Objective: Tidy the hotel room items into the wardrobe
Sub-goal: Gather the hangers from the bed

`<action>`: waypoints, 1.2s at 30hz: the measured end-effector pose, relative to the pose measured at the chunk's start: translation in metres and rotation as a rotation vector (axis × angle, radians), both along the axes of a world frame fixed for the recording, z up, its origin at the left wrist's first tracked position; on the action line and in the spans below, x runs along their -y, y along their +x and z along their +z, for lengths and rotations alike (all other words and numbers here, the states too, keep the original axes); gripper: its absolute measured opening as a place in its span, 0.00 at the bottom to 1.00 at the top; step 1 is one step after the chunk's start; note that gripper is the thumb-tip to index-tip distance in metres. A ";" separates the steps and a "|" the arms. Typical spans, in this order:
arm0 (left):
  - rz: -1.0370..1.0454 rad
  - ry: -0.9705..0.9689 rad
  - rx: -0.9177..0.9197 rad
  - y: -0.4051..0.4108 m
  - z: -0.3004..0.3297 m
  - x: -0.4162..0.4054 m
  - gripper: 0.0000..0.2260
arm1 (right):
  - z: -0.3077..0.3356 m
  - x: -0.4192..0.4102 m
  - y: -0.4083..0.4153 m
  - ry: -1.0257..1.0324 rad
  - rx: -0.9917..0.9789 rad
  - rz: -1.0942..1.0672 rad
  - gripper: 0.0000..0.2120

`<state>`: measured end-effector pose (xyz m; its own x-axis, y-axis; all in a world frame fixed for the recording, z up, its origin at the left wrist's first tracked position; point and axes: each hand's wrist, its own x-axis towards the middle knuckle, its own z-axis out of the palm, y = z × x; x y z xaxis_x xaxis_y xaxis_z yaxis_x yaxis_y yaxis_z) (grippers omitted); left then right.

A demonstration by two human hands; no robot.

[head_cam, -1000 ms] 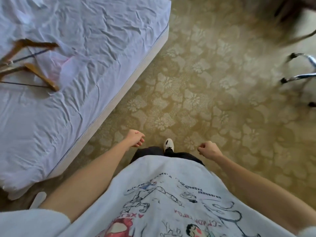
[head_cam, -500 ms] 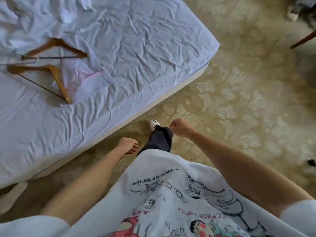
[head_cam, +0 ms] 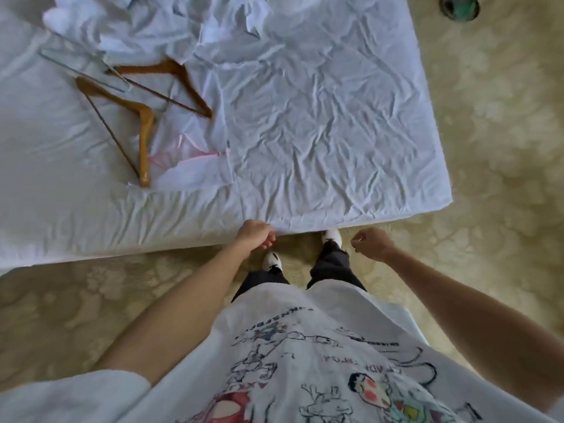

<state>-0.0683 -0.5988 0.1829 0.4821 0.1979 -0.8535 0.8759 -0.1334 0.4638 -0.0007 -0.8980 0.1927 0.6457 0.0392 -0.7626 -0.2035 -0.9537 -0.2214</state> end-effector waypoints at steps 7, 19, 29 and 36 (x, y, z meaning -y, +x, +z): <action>0.299 -0.005 -0.039 0.058 0.005 0.021 0.07 | -0.020 -0.002 0.120 0.015 -0.112 0.161 0.10; 0.725 0.118 -0.055 0.124 0.013 -0.035 0.07 | -0.019 -0.185 0.266 0.194 -0.114 0.508 0.09; 0.723 0.259 -0.032 0.170 -0.046 -0.197 0.09 | -0.056 -0.392 0.317 0.256 -0.079 0.546 0.09; 0.421 0.710 -0.087 0.217 -0.139 -0.330 0.17 | -0.151 -0.518 0.348 0.236 0.055 0.595 0.13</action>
